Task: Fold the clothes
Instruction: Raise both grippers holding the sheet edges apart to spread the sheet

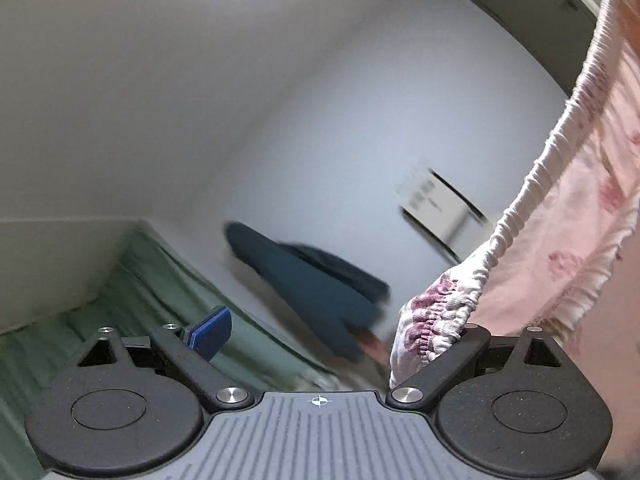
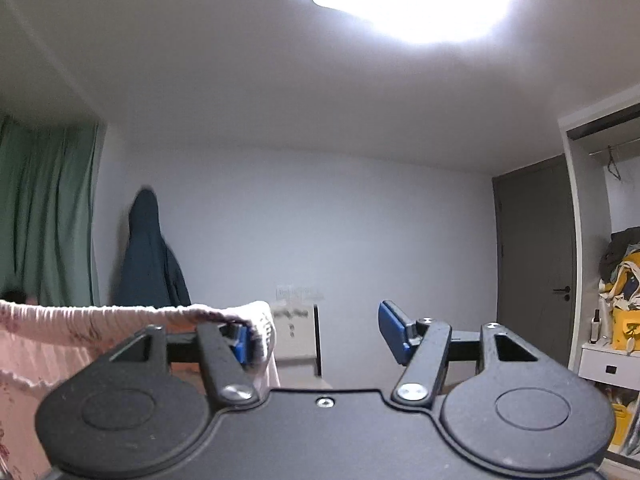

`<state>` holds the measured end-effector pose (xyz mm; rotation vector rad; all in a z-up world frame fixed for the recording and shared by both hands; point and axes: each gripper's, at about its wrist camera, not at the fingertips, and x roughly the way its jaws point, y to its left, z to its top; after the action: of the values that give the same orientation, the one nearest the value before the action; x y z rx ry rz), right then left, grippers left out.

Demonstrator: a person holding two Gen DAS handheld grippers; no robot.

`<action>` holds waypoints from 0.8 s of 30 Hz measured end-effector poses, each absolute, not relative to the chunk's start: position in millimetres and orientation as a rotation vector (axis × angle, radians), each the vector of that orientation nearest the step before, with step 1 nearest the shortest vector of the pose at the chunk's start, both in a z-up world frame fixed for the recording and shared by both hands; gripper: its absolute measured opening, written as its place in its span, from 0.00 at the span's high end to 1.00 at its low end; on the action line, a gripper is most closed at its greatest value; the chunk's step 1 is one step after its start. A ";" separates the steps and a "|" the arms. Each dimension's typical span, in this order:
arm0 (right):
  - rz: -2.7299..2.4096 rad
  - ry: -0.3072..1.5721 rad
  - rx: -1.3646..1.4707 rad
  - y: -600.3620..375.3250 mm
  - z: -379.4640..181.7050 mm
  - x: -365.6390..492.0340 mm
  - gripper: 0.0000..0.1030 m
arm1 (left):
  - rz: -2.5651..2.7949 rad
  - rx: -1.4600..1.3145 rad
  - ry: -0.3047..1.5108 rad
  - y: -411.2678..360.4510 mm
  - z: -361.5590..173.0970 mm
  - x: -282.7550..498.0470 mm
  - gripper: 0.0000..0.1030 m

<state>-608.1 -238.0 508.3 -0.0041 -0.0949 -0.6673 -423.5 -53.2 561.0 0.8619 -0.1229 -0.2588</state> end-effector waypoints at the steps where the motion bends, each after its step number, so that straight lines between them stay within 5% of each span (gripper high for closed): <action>1: -0.676 -0.104 -0.009 -236.9 513.8 -612.7 0.38 | -0.258 0.855 -0.137 -55.9 569.1 -426.7 0.08; 9: -0.684 0.079 -0.006 -282.1 501.4 -567.8 0.37 | -0.405 0.864 0.028 -86.8 568.4 -370.0 0.08; 17: -0.721 0.373 0.089 -399.4 450.3 -437.7 0.38 | -0.495 0.775 0.187 -124.9 500.8 -220.2 0.08; 24: -0.878 0.286 -0.105 -438.8 441.6 -321.1 0.38 | -0.290 0.752 0.075 -190.9 480.0 -131.1 0.08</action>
<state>-321.1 -438.8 441.6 -0.1045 0.2855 -0.8780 -131.1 -190.9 480.0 0.7521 0.0746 -0.2898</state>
